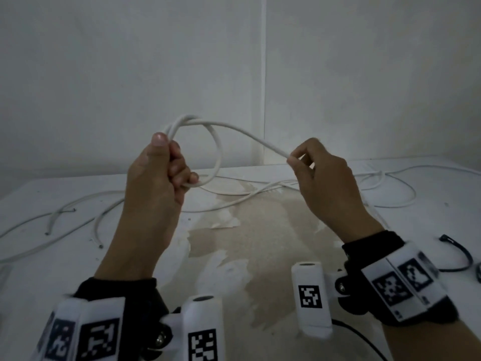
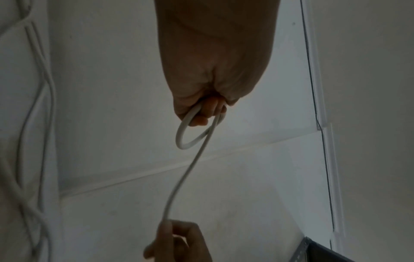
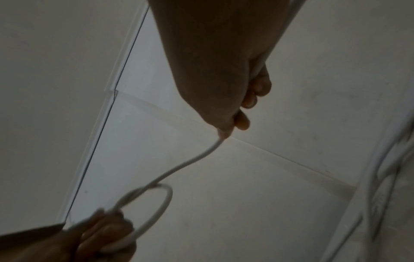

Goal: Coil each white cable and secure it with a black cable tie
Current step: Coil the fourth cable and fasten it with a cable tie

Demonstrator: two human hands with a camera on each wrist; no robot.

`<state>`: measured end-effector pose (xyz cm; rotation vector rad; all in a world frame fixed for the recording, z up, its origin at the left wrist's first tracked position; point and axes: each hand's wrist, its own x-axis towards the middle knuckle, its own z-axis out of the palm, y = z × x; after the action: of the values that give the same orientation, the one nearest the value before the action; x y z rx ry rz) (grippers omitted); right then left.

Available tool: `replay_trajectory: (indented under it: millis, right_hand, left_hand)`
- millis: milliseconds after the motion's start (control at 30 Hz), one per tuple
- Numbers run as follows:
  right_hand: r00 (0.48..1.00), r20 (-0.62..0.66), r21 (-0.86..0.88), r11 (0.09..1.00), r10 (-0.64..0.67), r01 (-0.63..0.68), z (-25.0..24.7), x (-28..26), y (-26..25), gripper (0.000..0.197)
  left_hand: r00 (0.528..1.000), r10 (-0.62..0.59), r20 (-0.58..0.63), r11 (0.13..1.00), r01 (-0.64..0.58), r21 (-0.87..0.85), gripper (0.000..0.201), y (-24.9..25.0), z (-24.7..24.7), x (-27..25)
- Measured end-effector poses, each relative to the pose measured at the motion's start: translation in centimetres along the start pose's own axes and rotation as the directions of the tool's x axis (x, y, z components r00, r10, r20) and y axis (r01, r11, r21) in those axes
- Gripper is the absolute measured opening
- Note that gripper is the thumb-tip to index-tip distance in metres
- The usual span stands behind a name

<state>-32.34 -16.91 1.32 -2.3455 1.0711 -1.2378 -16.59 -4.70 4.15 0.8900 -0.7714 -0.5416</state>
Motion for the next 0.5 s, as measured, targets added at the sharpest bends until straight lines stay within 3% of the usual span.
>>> replay_trajectory:
  millis: [100, 200, 300, 333, 400, 433, 500]
  right_hand:
    - [0.987, 0.158, -0.18, 0.981, -0.041, 0.07, 0.6, -0.4, -0.3, 0.008]
    - [0.953, 0.278, -0.149, 0.974, -0.122, 0.169, 1.0, -0.6, -0.5, 0.013]
    - [0.944, 0.229, -0.276, 0.914, -0.237, 0.297, 1.7, -1.0, -0.9, 0.009]
    - [0.951, 0.18, -0.34, 0.892, -0.25, 0.299, 1.8, -1.1, -1.1, 0.004]
    - [0.968, 0.039, -0.385, 0.89, -0.247, 0.243, 1.6, -1.1, -1.2, 0.013]
    - [0.976, 0.033, -0.375, 0.902, -0.216, 0.213, 1.5, -1.0, -1.2, 0.012]
    - [0.977, 0.158, -0.293, 0.939, -0.14, 0.182, 1.2, -0.8, -1.0, 0.014]
  left_hand:
    - [1.0, 0.015, 0.024, 0.998, -0.016, 0.062, 0.036, -0.5, 0.5, -0.3]
    - [1.0, 0.019, 0.014, 0.995, -0.021, 0.101, 0.036, -0.6, 0.3, -0.1]
    - [1.0, 0.026, 0.011, 0.993, -0.028, 0.114, 0.036, -0.7, 0.0, 0.0]
    - [1.0, 0.027, 0.011, 0.993, -0.028, 0.119, 0.036, -0.8, 0.0, 0.0]
    - [1.0, 0.021, 0.008, 0.992, -0.022, 0.127, 0.036, -1.0, 0.0, 0.0]
    - [1.0, 0.02, 0.001, 0.992, -0.02, 0.125, 0.036, -1.1, 0.0, 0.0]
    - [1.0, 0.021, -0.021, 0.993, -0.019, 0.118, 0.036, -1.3, -0.2, 0.1]
